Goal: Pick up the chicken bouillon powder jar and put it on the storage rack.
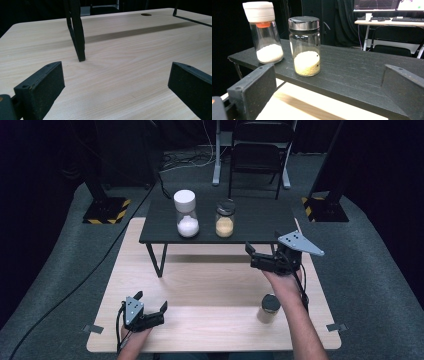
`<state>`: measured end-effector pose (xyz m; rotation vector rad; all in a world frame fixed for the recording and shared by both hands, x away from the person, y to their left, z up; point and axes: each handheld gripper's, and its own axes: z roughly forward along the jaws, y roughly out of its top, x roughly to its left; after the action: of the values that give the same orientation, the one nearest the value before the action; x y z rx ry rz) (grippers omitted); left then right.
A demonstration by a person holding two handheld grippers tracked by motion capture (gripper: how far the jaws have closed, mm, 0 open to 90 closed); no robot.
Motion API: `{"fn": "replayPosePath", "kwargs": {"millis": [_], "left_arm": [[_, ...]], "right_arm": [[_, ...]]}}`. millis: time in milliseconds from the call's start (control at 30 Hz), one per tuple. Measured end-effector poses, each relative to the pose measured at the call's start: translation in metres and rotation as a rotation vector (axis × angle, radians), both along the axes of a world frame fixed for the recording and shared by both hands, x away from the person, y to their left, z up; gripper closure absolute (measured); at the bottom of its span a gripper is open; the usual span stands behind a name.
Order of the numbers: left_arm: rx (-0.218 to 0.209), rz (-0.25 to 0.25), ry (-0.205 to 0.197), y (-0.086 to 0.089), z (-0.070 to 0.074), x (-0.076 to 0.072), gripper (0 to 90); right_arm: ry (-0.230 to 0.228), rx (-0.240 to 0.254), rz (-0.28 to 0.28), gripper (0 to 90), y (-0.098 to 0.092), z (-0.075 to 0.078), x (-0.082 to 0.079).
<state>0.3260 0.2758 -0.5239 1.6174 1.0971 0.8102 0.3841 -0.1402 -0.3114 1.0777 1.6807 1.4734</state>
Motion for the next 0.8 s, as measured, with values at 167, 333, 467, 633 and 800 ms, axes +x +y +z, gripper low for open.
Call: {"fn": "replayPosePath", "kwargs": {"millis": [167, 333, 467, 633, 800], "left_arm": [[0.002, 0.001, -0.008, 0.0, 0.0, -0.001, 0.2], [0.003, 0.001, -0.008, 0.0, 0.0, -0.001, 0.2], [0.0, 0.0, -0.007, 0.0, 0.0, -0.001, 0.2], [0.002, -0.004, -0.012, 0.0, 0.0, -0.001, 0.2], [0.001, -0.005, -0.011, 0.0, 0.0, -0.001, 0.2]], "right_arm": [[-0.002, 0.005, 0.003, 0.0, -0.003, -0.004, -0.004], [-0.005, 0.013, 0.006, 0.0, -0.008, -0.008, -0.009], [-0.017, 0.001, 0.014, 0.0, -0.013, -0.012, -0.018], [-0.019, -0.003, 0.015, 0.0, -0.023, -0.018, -0.029], [-0.025, -0.005, 0.003, 0.0, -0.036, -0.021, -0.037]]}}
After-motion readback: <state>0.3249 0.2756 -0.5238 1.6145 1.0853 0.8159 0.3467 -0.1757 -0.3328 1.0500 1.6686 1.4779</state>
